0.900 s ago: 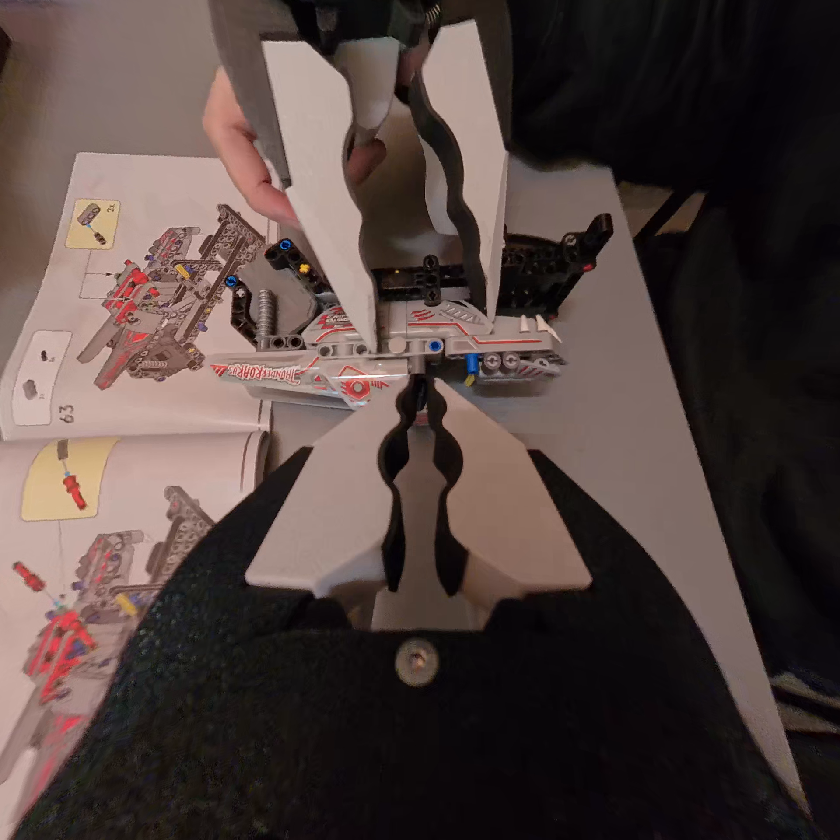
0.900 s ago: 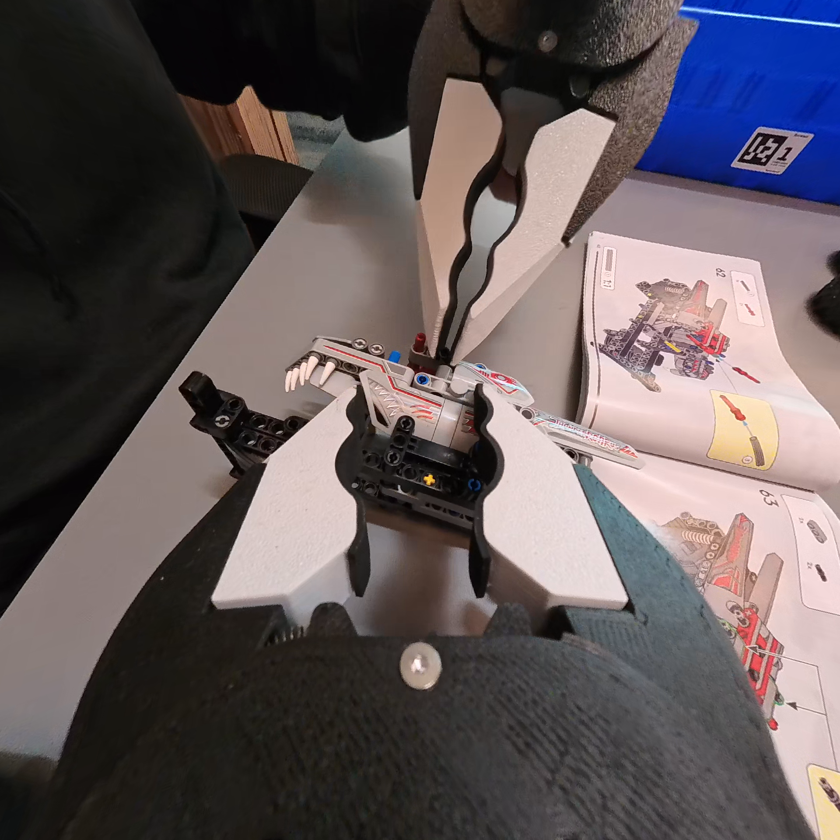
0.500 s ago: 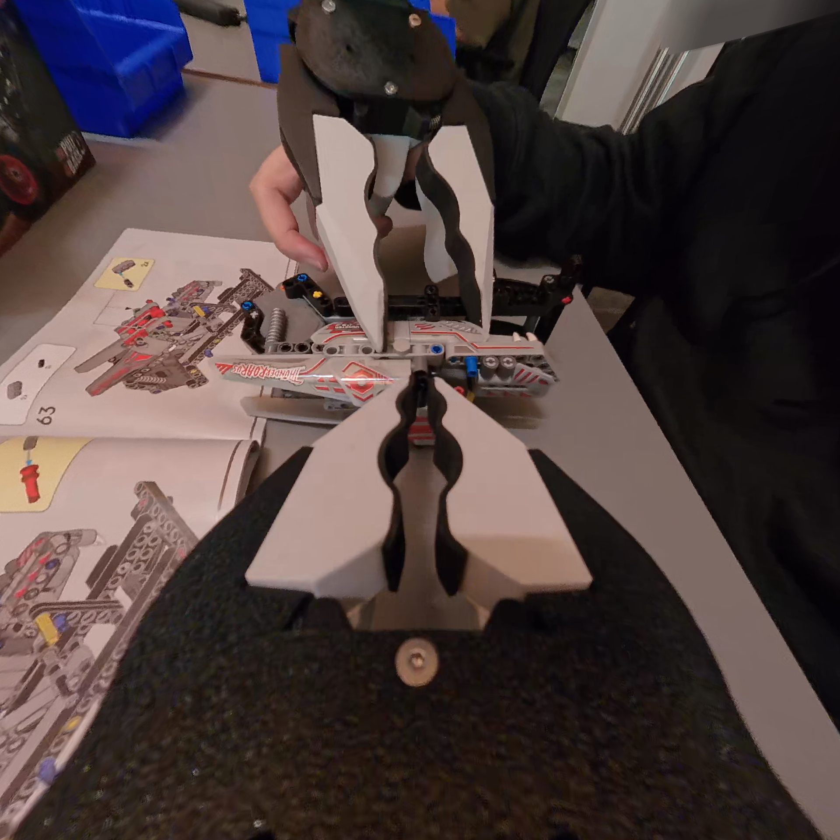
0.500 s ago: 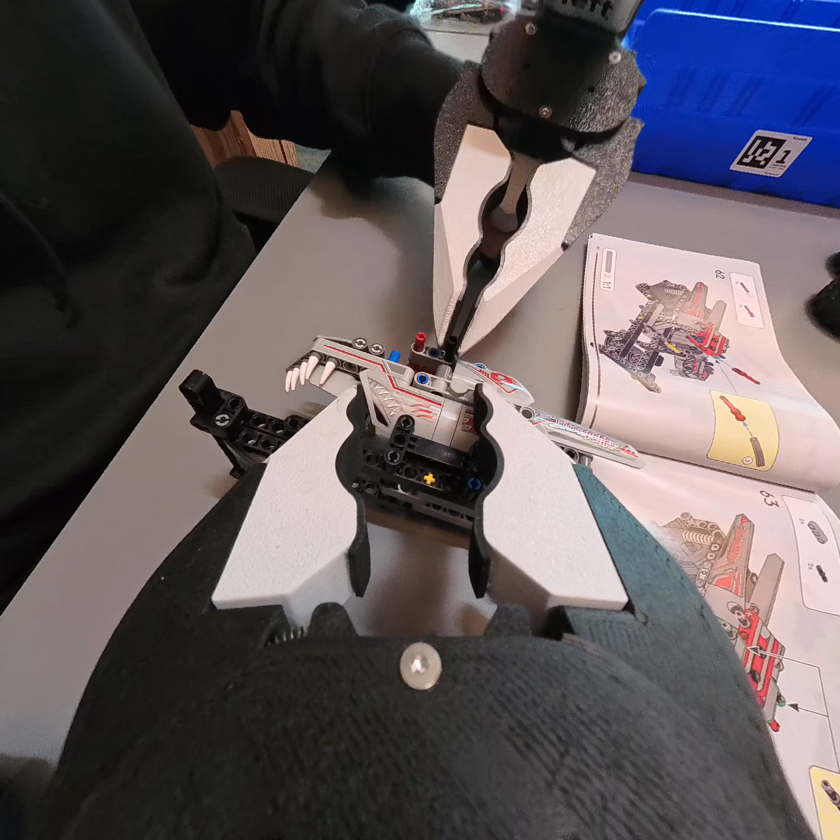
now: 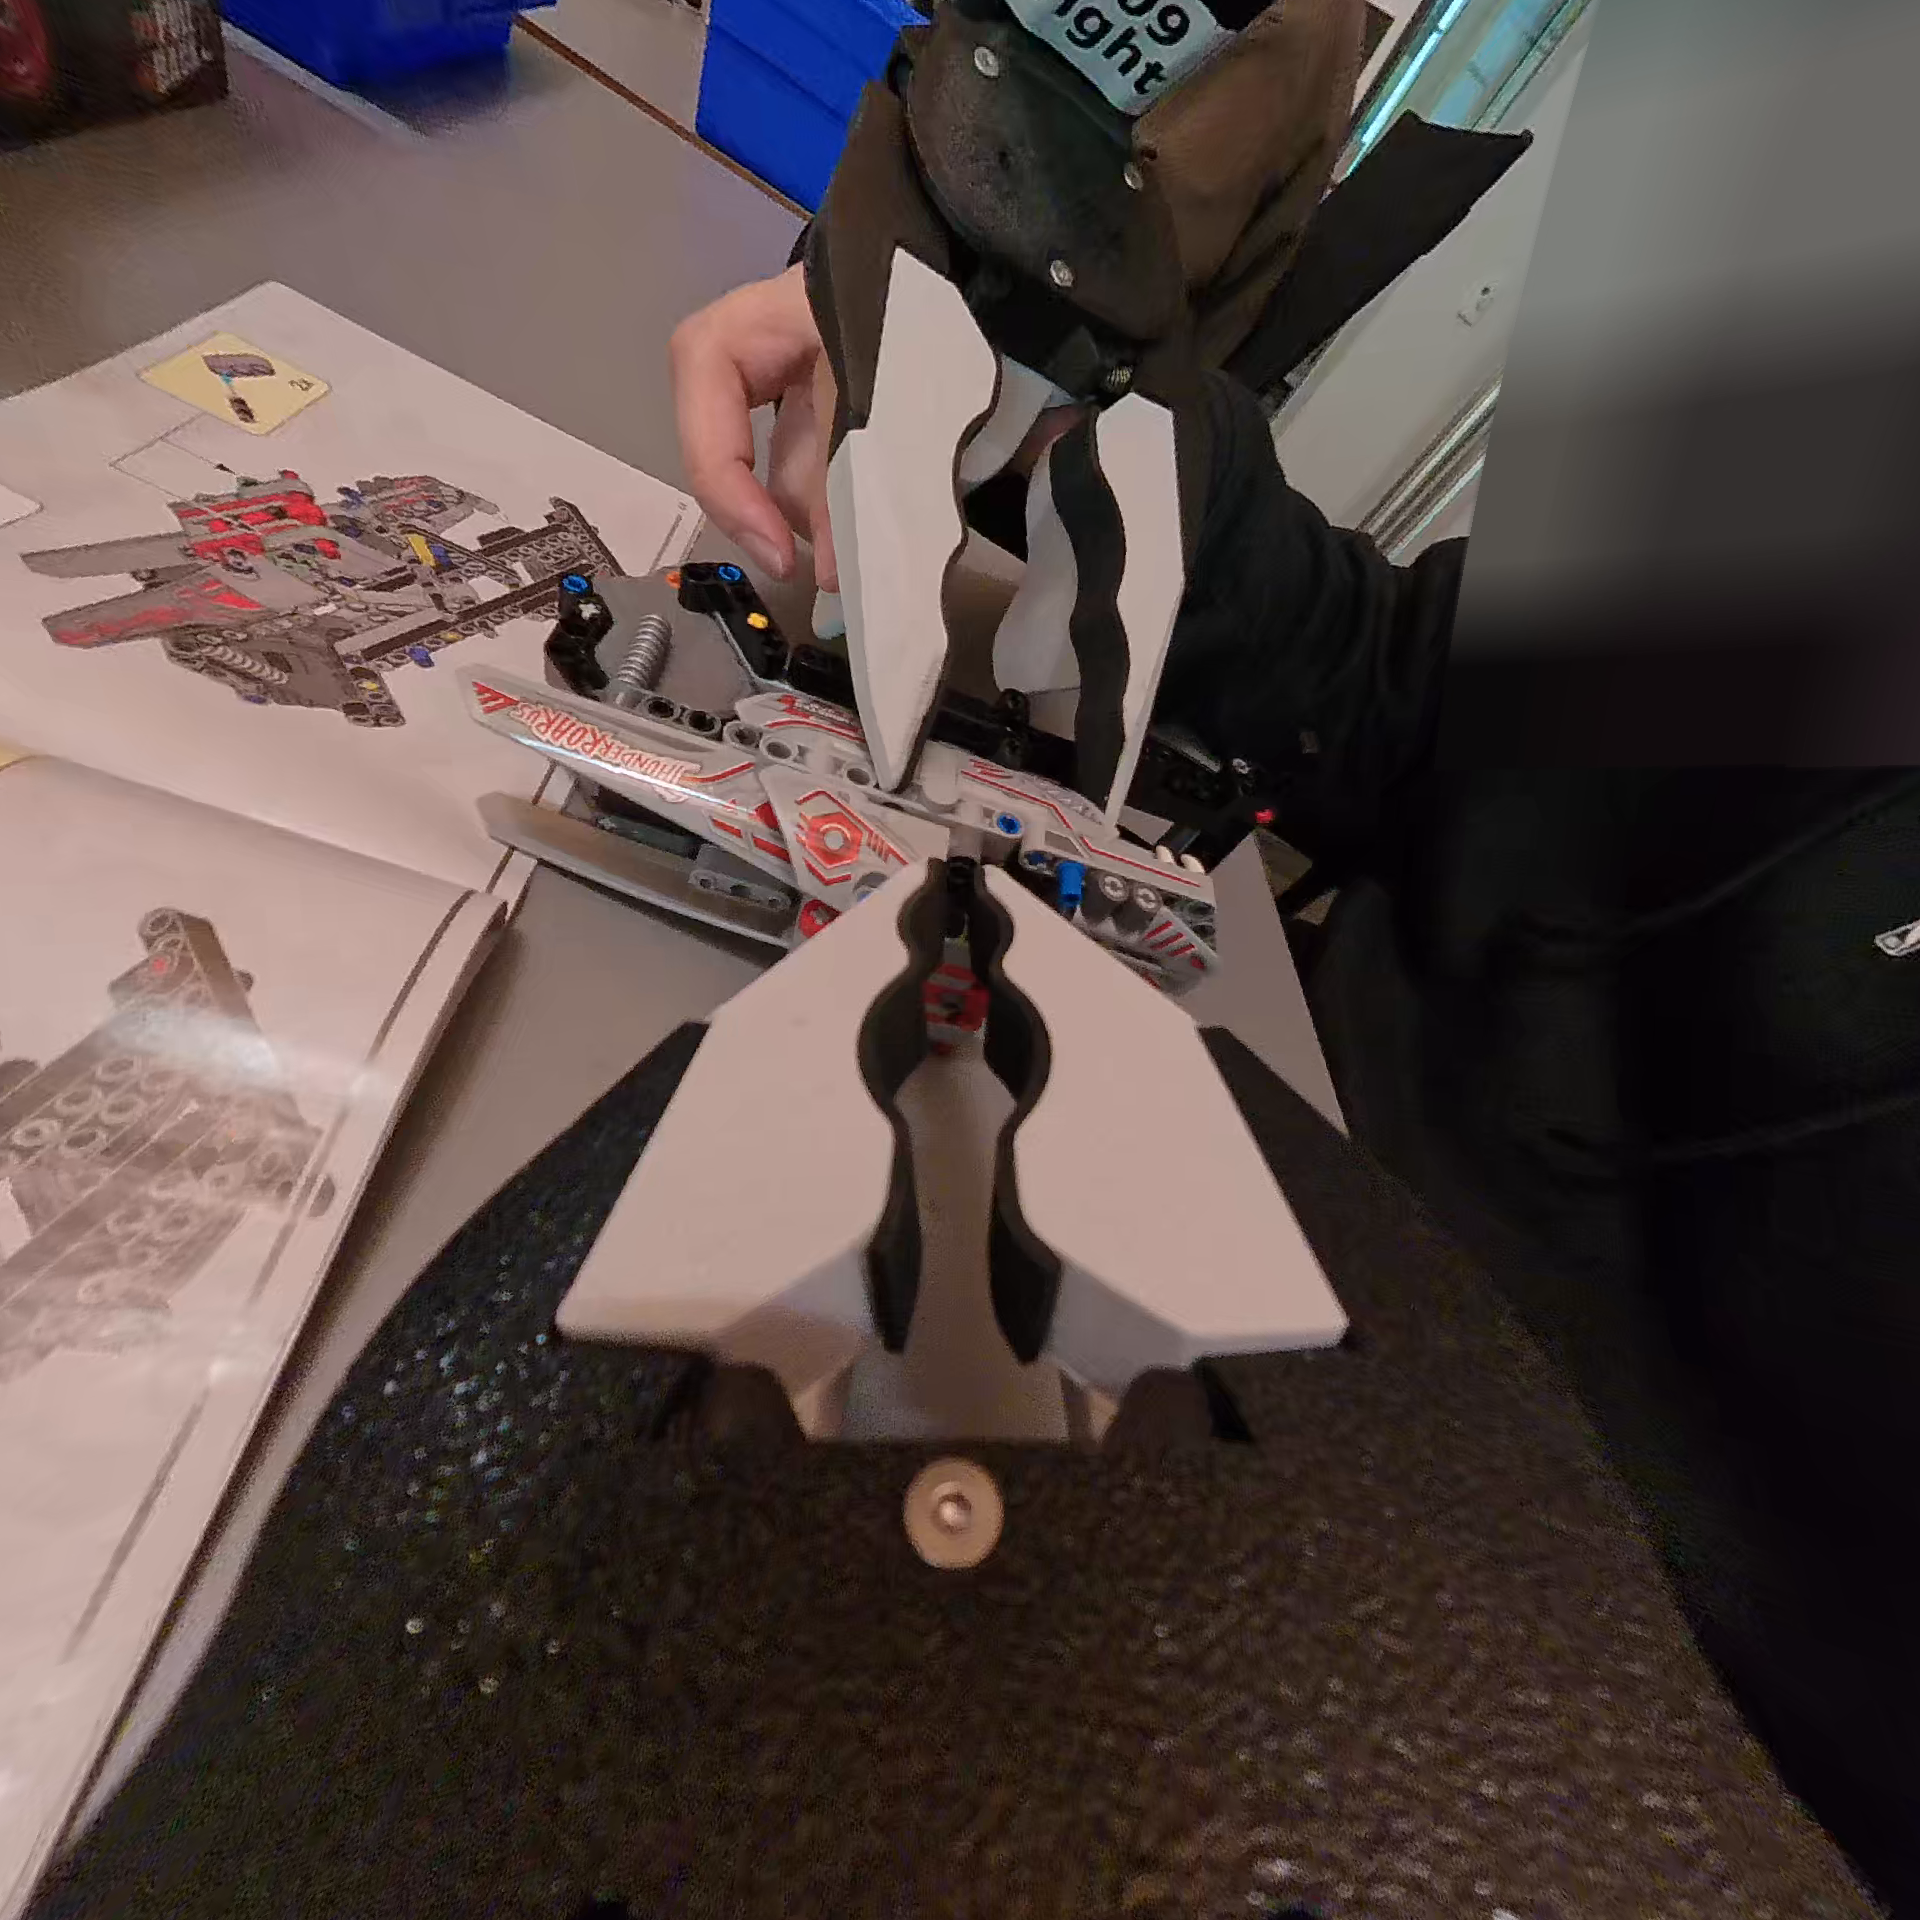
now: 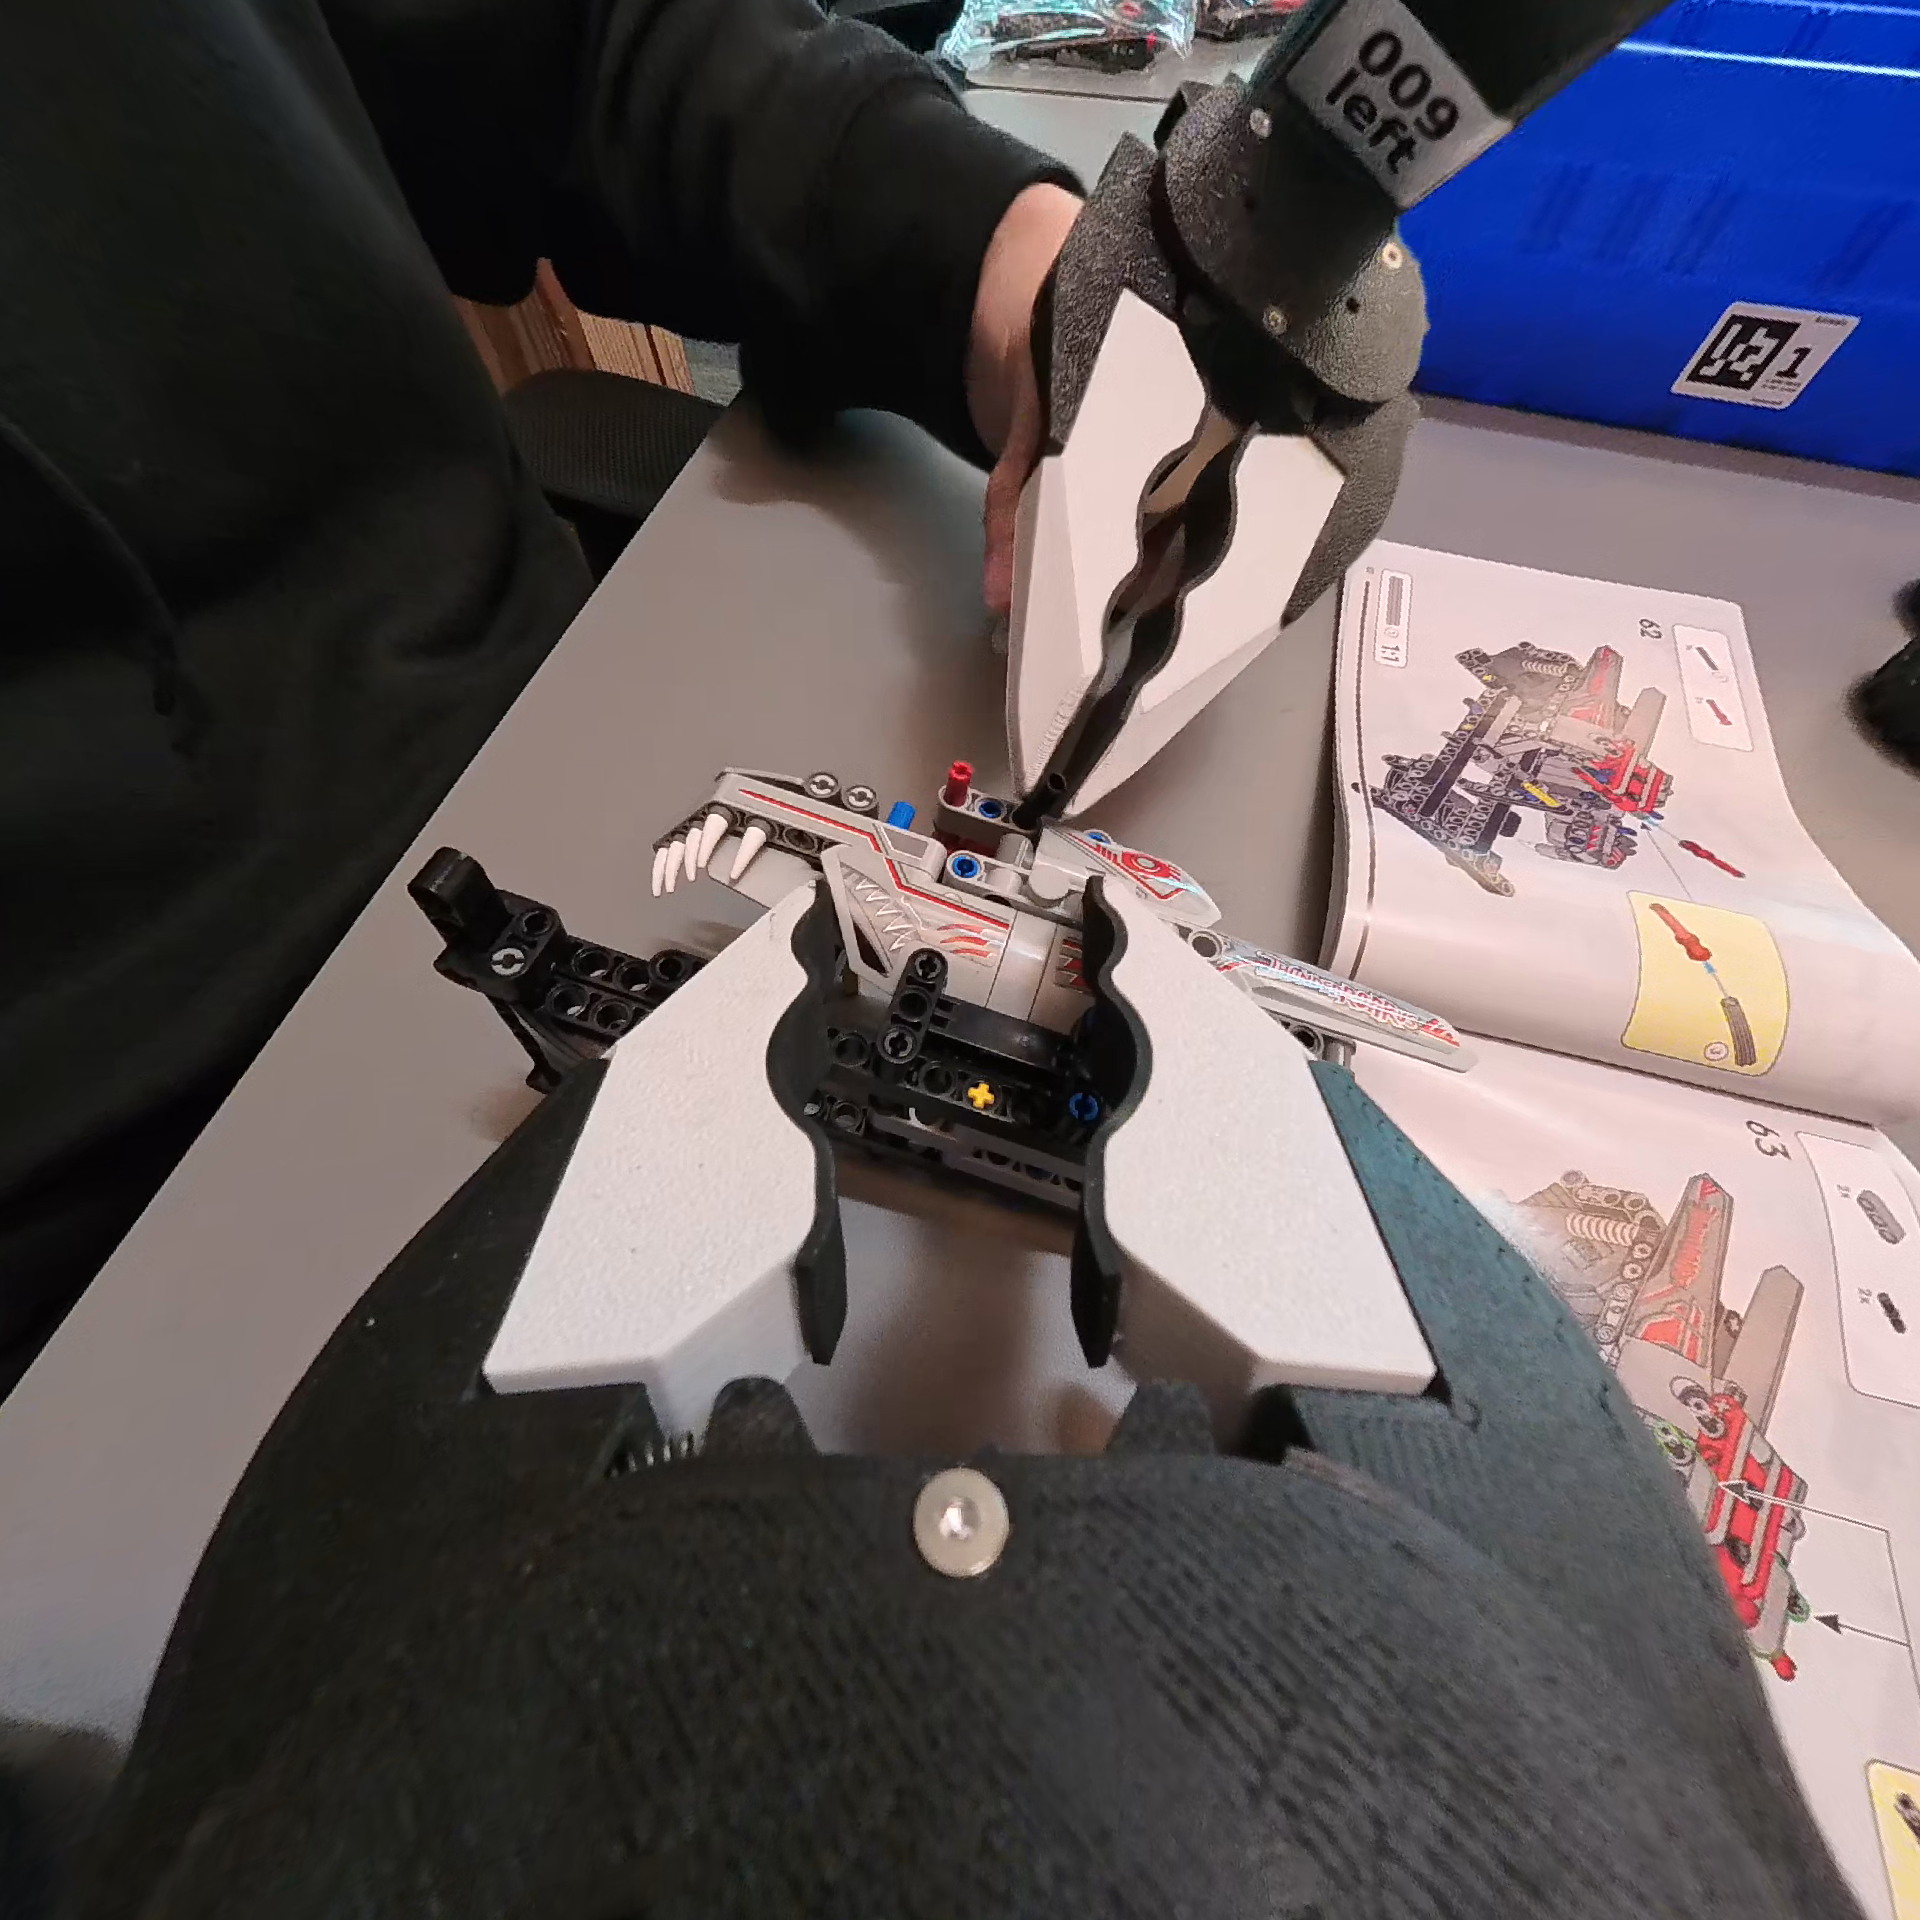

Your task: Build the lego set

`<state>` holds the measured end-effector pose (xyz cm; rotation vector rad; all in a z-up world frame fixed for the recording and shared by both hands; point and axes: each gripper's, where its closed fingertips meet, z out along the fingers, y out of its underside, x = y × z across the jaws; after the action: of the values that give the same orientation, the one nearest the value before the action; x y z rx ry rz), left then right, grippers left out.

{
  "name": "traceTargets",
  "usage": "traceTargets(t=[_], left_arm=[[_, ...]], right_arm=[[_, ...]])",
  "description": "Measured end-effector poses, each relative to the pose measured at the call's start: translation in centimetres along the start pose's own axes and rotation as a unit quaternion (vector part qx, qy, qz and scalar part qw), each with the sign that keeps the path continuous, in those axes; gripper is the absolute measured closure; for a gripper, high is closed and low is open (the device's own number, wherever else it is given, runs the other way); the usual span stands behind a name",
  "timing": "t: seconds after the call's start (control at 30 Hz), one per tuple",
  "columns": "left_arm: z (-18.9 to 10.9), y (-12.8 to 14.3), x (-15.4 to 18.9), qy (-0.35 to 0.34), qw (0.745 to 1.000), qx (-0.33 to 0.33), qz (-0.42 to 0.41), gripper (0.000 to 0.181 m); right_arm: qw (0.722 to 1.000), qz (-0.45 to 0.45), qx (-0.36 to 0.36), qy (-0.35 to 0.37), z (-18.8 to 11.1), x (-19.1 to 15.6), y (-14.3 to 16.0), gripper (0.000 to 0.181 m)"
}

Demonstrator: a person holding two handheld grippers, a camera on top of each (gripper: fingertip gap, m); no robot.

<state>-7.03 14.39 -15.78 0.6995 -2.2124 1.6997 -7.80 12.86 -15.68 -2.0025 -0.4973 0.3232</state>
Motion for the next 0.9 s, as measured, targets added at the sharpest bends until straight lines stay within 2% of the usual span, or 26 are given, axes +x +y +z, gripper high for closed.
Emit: traceTargets(t=[0.5,0.57,0.67,0.8,0.9], left_arm=[[0.0,-0.1,-0.1,-0.060,0.998,0.024,0.011,0.180],[0.1,-0.3,0.2,-0.054,0.998,0.033,0.007,0.180],[0.6,0.4,0.2,-0.069,0.997,0.003,0.031,0.180],[-0.2,-0.4,-0.1,-0.077,0.996,0.037,0.020,0.180],[-0.4,-0.1,-0.1,-0.070,0.997,0.027,0.018,0.180]], right_arm=[[1.000,0.002,0.006,-0.003,0.0,0.0,0.0,0.134],[1.000,0.002,0.007,-0.003,0.0,0.0,-0.1,0.134],[1.000,0.000,0.004,-0.001,0.1,0.0,-0.1,0.134],[1.000,0.002,0.006,0.000,0.1,0.0,-0.1,0.134],[1.000,0.001,0.006,-0.001,0.0,0.0,-0.1,0.134]])
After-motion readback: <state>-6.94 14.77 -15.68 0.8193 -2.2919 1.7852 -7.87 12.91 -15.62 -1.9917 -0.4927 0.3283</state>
